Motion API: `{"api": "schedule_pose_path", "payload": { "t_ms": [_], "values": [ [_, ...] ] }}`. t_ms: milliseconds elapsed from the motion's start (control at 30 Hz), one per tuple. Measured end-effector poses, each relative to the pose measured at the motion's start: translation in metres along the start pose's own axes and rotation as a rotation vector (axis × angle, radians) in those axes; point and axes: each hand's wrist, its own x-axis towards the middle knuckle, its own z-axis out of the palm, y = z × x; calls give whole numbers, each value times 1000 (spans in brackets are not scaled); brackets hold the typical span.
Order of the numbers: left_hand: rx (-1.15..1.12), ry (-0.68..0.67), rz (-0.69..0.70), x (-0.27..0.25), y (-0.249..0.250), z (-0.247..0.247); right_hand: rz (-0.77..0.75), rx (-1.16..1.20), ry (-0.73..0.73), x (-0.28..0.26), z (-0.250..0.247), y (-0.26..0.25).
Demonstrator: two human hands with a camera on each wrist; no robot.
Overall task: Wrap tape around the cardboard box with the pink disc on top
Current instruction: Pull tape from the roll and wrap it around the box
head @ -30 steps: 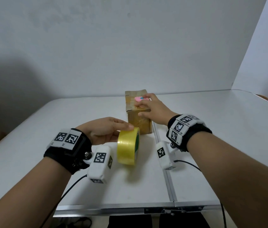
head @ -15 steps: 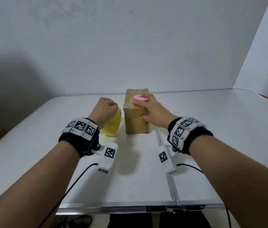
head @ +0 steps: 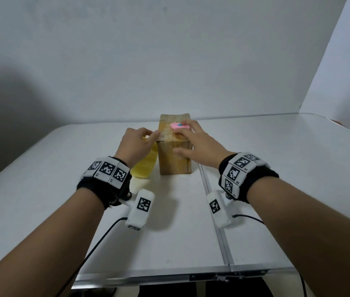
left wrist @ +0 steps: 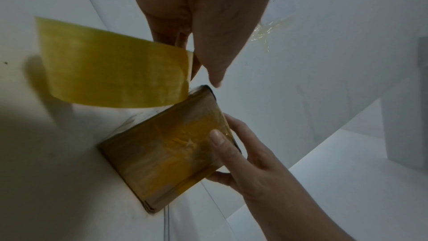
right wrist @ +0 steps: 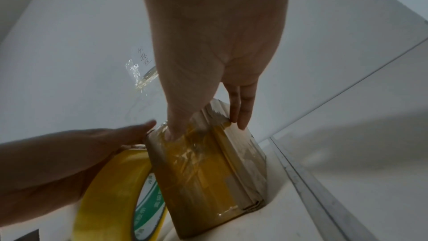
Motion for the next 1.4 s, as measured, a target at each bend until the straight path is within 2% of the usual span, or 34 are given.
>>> {"api": "schedule_pose_path", "payload": {
  "t_ms": [167, 533, 667, 866, 1033, 1400],
  "values": [
    [24, -95, -38, 2, 3, 7, -36, -104, 10, 3, -1, 3],
    [5, -120, -33, 3, 2, 9, -50, -220, -50, 11, 5, 6],
    [-37, -110, -37, 2, 3, 10, -31, -350, -79, 12, 5, 0],
    [-80, -101, -28, 2, 2, 12, 21, -446, 9, 13, 13, -17],
    [-88, -104, -24, 1, 1, 12, 26, -467, 32, 13, 17, -20],
    [-96, -122, -42, 3, 3, 11, 10, -483, -70, 11, 11, -11]
  ]
}}
